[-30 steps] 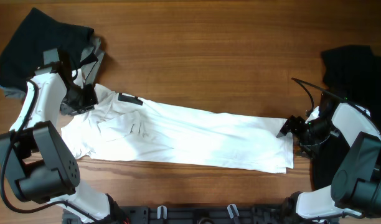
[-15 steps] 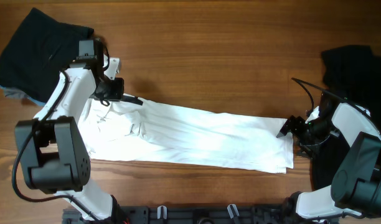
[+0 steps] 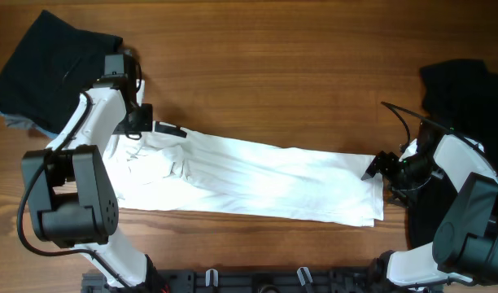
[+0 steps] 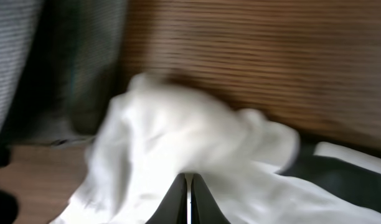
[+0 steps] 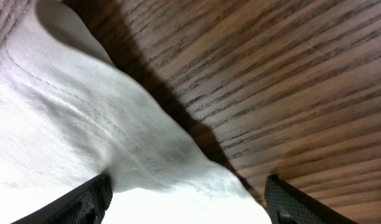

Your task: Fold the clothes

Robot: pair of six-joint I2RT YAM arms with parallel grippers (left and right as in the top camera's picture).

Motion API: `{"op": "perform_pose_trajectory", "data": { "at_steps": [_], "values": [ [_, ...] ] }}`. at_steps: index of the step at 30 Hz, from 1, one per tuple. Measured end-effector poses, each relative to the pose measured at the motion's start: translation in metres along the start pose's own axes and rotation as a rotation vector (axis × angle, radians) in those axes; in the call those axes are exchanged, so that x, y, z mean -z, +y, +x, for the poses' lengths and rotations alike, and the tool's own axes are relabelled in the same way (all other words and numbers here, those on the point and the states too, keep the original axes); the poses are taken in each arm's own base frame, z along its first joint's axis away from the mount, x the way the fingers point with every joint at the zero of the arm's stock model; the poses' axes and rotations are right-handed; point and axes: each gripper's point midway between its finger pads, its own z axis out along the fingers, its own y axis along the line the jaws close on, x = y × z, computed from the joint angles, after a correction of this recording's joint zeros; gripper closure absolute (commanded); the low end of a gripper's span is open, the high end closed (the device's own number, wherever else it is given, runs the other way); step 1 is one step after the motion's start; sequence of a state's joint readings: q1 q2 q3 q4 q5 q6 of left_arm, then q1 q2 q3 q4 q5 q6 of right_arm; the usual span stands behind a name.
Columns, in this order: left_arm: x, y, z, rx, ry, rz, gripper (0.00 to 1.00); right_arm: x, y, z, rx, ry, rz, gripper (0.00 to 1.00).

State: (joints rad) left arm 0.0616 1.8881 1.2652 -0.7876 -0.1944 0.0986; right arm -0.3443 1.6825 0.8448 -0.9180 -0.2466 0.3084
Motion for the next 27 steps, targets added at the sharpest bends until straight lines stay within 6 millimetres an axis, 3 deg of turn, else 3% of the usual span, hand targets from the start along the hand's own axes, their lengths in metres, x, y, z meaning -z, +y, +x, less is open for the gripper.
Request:
{"op": "perform_pose_trajectory", "data": {
  "at_steps": [5, 8, 11, 13, 17, 19, 27],
  "values": [
    [0.000, 0.040, -0.007, 0.222, -0.031, -0.106, 0.96, 0.000, 0.000, 0.000, 0.000, 0.000, 0.000, 0.16],
    [-0.001, 0.053, -0.012, 0.311, -0.056, -0.096, 0.94, 0.000, 0.000, 0.000, 0.000, 0.000, 0.000, 0.16],
    [-0.003, 0.031, -0.012, 0.245, -0.042, 0.062, 0.68, 0.000, 0.000, 0.000, 0.000, 0.000, 0.000, 0.16],
    [0.003, 0.001, -0.004, 0.113, -0.007, 0.179, 0.56, 0.000, 0.000, 0.000, 0.000, 0.000, 0.000, 0.16],
    [0.018, -0.043, -0.001, -0.110, -0.019, 0.228, 0.52, 0.000, 0.000, 0.000, 0.000, 0.000, 0.000, 0.16],
    [0.021, -0.054, -0.002, -0.166, -0.028, 0.222, 0.59, 0.000, 0.000, 0.000, 0.000, 0.000, 0.000, 0.16],
    [0.013, -0.037, -0.006, -0.189, -0.033, 0.093, 0.58, 0.000, 0.000, 0.000, 0.000, -0.001, 0.000, 0.16]
  ]
}}
